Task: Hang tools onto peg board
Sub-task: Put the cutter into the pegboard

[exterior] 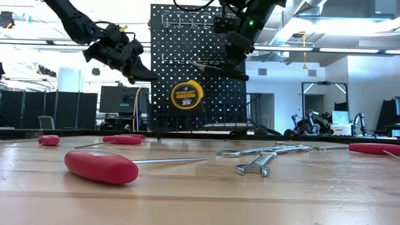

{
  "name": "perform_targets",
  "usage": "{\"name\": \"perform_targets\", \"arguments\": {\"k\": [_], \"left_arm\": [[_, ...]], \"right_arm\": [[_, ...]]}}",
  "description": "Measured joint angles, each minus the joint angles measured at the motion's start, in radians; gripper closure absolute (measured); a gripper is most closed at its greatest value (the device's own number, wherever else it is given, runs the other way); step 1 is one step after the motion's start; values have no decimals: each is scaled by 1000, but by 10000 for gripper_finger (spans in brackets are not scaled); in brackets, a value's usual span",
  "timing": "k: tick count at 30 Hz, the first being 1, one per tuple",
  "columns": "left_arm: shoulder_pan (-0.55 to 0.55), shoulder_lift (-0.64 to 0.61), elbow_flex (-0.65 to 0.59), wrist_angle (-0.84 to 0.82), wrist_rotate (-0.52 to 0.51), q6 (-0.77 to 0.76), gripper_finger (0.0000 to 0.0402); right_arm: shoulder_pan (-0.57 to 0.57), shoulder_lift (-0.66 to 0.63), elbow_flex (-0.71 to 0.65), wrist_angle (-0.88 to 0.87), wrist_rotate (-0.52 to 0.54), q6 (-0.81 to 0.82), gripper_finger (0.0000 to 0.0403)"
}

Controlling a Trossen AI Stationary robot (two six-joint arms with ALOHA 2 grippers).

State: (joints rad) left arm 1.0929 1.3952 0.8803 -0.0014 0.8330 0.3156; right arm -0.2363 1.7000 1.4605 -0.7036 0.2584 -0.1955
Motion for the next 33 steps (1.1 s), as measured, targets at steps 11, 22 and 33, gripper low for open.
{"name": "perform_targets", "arguments": {"k": [11, 22, 33], "left_arm": [[58, 18, 53, -98, 42, 93, 346], [94, 129, 62, -47, 143, 88, 346], [72, 67, 53, -103, 152, 52, 346]], "right_arm": [[0, 0, 0, 0, 0, 1, 235], [0, 0, 7, -16, 0, 4, 235], [46, -1, 109, -91, 0, 4, 235]]}}
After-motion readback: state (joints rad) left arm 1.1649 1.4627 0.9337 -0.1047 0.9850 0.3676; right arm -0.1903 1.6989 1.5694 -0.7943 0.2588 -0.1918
